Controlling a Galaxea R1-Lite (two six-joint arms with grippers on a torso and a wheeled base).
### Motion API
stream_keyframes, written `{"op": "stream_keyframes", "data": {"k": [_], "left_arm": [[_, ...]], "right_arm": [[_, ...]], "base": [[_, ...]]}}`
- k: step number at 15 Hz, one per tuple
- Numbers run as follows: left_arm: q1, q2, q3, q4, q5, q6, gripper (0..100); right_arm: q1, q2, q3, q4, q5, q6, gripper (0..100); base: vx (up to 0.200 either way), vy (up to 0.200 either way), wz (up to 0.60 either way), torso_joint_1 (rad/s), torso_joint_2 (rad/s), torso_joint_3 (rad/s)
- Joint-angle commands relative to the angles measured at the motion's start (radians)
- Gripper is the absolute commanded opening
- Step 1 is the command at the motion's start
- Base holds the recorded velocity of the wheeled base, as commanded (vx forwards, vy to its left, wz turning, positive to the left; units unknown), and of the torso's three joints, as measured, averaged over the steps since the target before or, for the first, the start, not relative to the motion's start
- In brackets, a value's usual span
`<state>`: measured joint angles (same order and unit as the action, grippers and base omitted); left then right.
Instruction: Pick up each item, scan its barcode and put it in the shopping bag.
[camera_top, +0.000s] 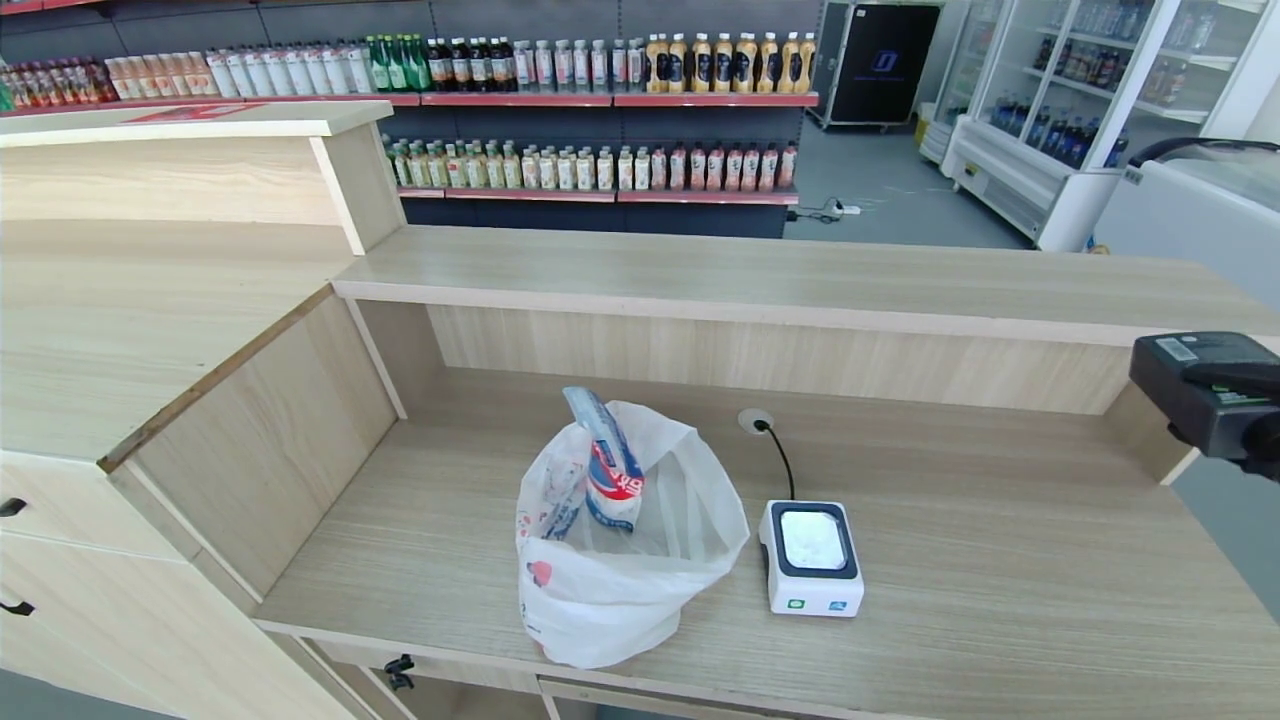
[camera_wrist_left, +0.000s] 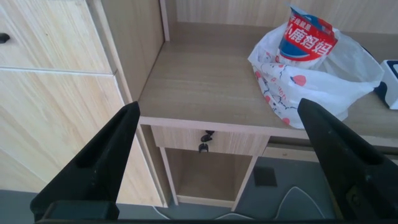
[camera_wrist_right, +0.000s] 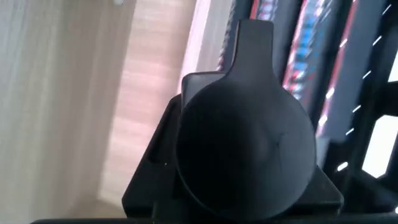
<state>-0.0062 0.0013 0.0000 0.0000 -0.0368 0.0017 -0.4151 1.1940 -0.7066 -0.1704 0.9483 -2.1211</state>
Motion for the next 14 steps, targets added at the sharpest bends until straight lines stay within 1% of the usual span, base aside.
{"op": "stream_keyframes", "data": {"k": [1, 2, 3, 4, 6, 7, 8, 12, 14], "left_arm": [[0.0, 0.0, 0.0, 0.0, 0.0, 0.0, 100], [0.0, 0.0, 0.0, 0.0, 0.0, 0.0, 100], [0.0, 0.0, 0.0, 0.0, 0.0, 0.0, 100], [0.0, 0.0, 0.0, 0.0, 0.0, 0.0, 100], [0.0, 0.0, 0.0, 0.0, 0.0, 0.0, 100], [0.0, 0.0, 0.0, 0.0, 0.0, 0.0, 100], [0.0, 0.0, 0.0, 0.0, 0.0, 0.0, 100], [0.0, 0.0, 0.0, 0.0, 0.0, 0.0, 100], [0.0, 0.0, 0.0, 0.0, 0.0, 0.0, 100]], "right_arm": [[0.205, -0.2, 0.062, -0.001, 0.003, -0.195, 0], [0.26, -0.229, 0.081, -0.001, 0.0, -0.264, 0], [0.28, -0.238, 0.087, -0.001, -0.005, -0.292, 0], [0.34, -0.272, 0.111, -0.009, -0.013, -0.372, 0], [0.418, -0.306, 0.141, -0.014, -0.013, -0.419, 0], [0.441, -0.315, 0.145, -0.021, -0.013, -0.425, 0], [0.516, -0.347, 0.17, -0.06, -0.013, -0.433, 0], [0.725, -0.358, 0.243, -0.277, -0.016, -0.433, 0], [0.802, -0.338, 0.256, -0.357, -0.016, -0.433, 0]], "base": [[0.0, 0.0, 0.0, 0.0, 0.0, 0.0], [0.0, 0.0, 0.0, 0.0, 0.0, 0.0], [0.0, 0.0, 0.0, 0.0, 0.0, 0.0], [0.0, 0.0, 0.0, 0.0, 0.0, 0.0], [0.0, 0.0, 0.0, 0.0, 0.0, 0.0], [0.0, 0.0, 0.0, 0.0, 0.0, 0.0], [0.0, 0.0, 0.0, 0.0, 0.0, 0.0], [0.0, 0.0, 0.0, 0.0, 0.0, 0.0], [0.0, 0.0, 0.0, 0.0, 0.0, 0.0]]}}
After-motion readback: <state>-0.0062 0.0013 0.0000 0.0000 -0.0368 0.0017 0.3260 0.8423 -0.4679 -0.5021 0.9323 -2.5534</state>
